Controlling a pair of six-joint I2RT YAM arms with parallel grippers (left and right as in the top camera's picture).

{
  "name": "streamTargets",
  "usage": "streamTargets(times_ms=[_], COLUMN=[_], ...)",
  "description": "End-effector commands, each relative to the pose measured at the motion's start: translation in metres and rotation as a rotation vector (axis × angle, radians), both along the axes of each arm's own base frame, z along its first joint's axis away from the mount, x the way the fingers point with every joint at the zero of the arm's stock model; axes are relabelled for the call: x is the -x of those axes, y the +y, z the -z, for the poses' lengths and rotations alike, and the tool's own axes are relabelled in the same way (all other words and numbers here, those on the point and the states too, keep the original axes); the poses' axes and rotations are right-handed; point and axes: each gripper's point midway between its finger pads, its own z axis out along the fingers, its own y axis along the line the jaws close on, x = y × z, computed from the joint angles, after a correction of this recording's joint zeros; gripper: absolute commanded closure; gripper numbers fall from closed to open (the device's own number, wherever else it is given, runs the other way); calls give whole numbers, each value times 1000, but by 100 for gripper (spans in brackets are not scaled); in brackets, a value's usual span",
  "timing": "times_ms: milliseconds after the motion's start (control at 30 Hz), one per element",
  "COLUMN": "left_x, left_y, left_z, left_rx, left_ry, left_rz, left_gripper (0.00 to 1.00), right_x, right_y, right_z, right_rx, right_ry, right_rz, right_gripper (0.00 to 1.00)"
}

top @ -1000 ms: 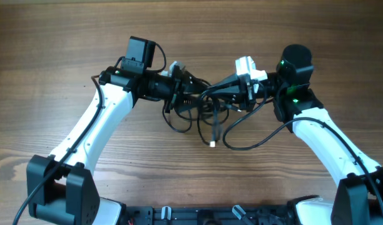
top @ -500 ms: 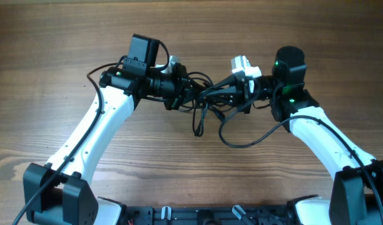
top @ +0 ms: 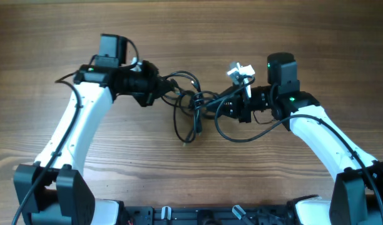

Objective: Untangle cables

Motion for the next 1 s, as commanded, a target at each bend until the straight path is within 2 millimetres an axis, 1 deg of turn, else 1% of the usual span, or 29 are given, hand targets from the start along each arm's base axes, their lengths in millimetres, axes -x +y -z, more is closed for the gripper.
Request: streamTargets(times_ms=[0,67,167,233,267,300,333,400,433,467,500,533,567,600,633,667,700,767,800,833,900,933,967], left_x=[-31,-34,-37,-38,-37,-36,-36,-33,-30,-25,-23,-21,-18,-15,-12,-8,-5,-2,0,2,7,9,11], left_y=[82,97,118,135,140,147,149,146,144,140,137,133,129,122,114,104,95,82,76,68,51,44,37], left_z=[19,14,13,13,13,13,11,8,10,12,13,14,14,12,9,5,2,-2,-3,-3,-3,-3,-4], left_rx=[-142,-102,-86,-87,-87,-82,-72,-53,-54,-55,-56,-58,-51,-26,10,49,76,102,111,113,111,111,115], left_ry=[-20,-15,-13,-11,-6,2,-12,-34,-22,4,11,14,28,38,48,59,67,72,74,76,78,79,77], left_rz=[-221,-257,-313,-356,-371,-387,-374,-338,-328,-321,-307,-293,-283,-266,-244,-220,-197,-160,-141,-118,-70,-49,-28], left_gripper=[96,96,96,96,96,96,96,96,96,91,88,83,72,60,51,46,44,43,43,44,44,43,41], right_x=[14,18,22,19,17,14,14,16,19,23,26,28,30,31,30,23,16,-5,-17,-34,-55,-61,-62], right_y=[-7,-9,-13,-18,-20,-21,-20,-16,-13,-10,-9,-8,-8,-8,-7,-5,-4,-1,0,-1,-6,-7,-7], right_z=[2,13,30,48,53,56,53,42,32,17,5,-6,-16,-23,-26,-29,-30,-34,-36,-39,-37,-36,-36], right_rx=[4,44,121,219,250,271,257,192,132,48,-17,-78,-131,-169,-180,-170,-154,-105,-79,-50,-16,-8,-5], right_ry=[-3,-2,-25,-39,-39,-25,-19,-18,-29,-51,-77,-110,-149,-196,-224,-266,-287,-306,-275,-223,-102,-94,-121], right_rz=[-14,-6,7,38,53,68,67,44,17,-22,-53,-84,-113,-137,-145,-137,-120,-42,16,103,232,263,268], right_gripper=[95,95,95,95,96,95,96,95,96,95,95,95,95,96,96,96,95,96,96,96,96,96,96])
